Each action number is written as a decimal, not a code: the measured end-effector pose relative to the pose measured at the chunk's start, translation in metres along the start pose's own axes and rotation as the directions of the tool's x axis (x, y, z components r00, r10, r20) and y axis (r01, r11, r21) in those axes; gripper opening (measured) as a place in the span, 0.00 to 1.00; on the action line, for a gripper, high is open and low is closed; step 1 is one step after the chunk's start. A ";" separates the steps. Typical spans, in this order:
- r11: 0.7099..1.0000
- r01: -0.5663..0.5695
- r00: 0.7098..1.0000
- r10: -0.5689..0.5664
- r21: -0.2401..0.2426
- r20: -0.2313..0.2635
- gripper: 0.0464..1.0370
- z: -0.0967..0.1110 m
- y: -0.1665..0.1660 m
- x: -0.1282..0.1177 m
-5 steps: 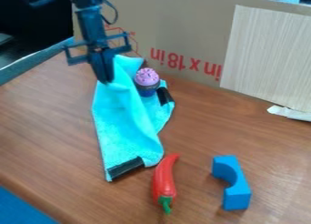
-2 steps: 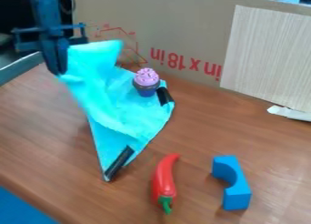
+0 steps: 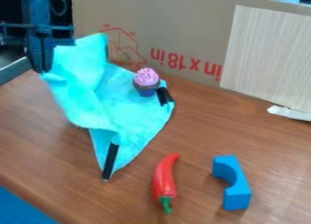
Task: Unfold the cloth from top right to bottom left
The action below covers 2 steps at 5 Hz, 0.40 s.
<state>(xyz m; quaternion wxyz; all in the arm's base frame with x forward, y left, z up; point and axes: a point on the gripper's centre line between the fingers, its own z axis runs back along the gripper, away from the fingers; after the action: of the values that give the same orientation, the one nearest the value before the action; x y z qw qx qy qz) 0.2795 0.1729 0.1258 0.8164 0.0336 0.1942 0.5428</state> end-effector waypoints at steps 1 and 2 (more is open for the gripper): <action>0.997 -0.039 0.998 0.041 0.061 -0.037 0.00 -0.001 0.011 0.003; 0.994 -0.049 0.998 0.052 0.100 -0.026 0.00 -0.001 0.018 0.005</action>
<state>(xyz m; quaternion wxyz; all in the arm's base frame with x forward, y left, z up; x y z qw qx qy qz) 0.2654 0.1847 0.1284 0.7969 0.0711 0.2317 0.5534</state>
